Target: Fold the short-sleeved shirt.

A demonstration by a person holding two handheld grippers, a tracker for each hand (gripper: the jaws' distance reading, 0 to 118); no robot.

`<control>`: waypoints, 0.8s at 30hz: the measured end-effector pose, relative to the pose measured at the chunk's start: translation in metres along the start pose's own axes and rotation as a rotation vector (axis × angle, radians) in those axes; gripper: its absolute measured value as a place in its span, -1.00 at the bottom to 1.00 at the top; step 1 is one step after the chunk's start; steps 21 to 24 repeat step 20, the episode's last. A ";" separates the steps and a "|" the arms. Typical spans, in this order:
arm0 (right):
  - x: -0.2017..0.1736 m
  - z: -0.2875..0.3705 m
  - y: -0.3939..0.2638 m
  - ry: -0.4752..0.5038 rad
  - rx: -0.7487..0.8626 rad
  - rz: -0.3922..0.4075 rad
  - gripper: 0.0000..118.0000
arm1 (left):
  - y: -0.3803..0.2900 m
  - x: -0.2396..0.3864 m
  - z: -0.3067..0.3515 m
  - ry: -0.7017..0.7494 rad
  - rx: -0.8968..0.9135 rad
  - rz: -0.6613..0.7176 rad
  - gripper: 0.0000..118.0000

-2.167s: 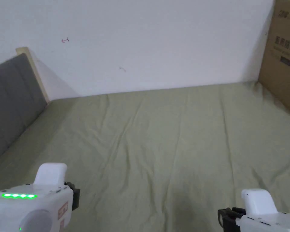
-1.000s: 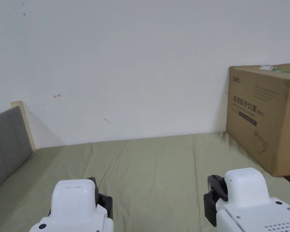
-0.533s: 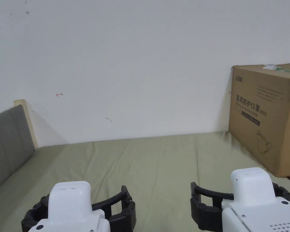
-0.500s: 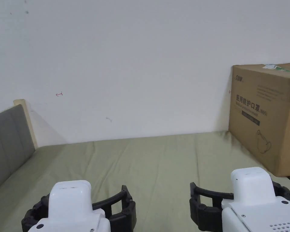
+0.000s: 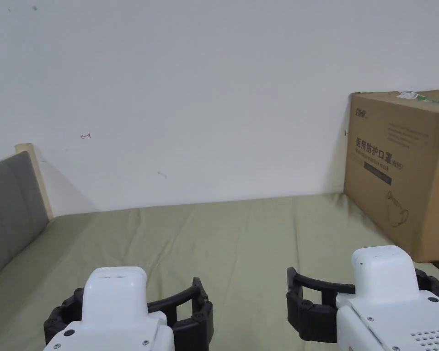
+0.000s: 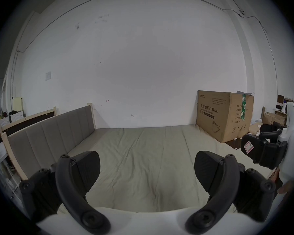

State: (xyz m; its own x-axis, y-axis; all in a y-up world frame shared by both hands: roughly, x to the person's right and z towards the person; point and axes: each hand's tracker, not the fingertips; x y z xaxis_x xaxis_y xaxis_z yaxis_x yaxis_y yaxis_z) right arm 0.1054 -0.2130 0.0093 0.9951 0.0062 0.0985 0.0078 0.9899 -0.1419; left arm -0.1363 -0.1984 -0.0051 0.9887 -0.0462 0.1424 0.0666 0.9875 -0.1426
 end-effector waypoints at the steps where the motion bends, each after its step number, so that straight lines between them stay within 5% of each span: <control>1: 0.000 -0.001 0.000 -0.001 -0.002 0.001 0.95 | -0.001 0.000 0.000 0.004 0.006 0.002 0.92; 24: 0.002 -0.006 -0.002 -0.003 -0.035 0.009 0.95 | 0.010 0.008 -0.003 0.031 -0.049 0.038 0.92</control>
